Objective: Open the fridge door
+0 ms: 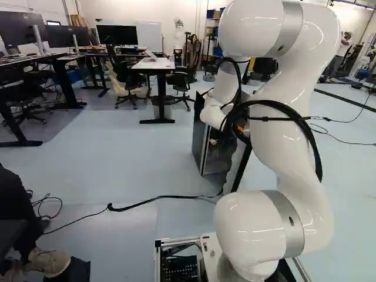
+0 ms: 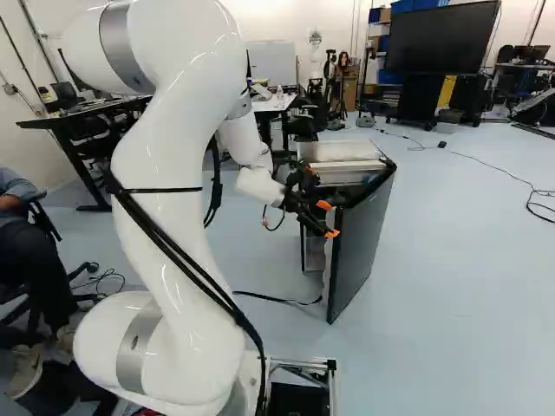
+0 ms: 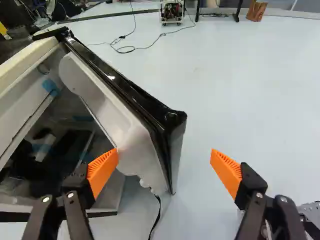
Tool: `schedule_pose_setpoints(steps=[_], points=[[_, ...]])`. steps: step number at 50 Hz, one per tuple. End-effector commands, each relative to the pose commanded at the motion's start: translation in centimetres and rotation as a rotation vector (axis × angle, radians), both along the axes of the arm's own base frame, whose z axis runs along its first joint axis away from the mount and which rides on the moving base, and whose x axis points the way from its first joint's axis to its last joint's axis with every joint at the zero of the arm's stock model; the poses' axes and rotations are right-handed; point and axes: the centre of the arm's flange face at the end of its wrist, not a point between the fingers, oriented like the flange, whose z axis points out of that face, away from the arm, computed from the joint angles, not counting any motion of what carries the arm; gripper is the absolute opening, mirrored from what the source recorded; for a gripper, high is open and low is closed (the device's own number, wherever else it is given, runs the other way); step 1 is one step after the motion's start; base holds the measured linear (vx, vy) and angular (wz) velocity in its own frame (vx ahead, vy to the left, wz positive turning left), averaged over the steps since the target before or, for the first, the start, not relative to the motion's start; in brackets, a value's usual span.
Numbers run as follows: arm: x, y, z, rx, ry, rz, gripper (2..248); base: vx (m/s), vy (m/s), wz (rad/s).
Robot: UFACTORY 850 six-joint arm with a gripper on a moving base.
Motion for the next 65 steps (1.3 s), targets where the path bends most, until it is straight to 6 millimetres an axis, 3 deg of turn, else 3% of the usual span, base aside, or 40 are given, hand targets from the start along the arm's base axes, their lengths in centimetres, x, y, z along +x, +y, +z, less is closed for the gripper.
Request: schedule_pose_setpoints(steps=[44, 65], points=[[0.2, -2.6, 0.8, -0.107, -0.007, -0.129, 247, 0.0, 0.0, 0.0], [1.5, -6.1, 0.8, -0.109, -0.029, -0.197, 247, 0.0, 0.0, 0.0]])
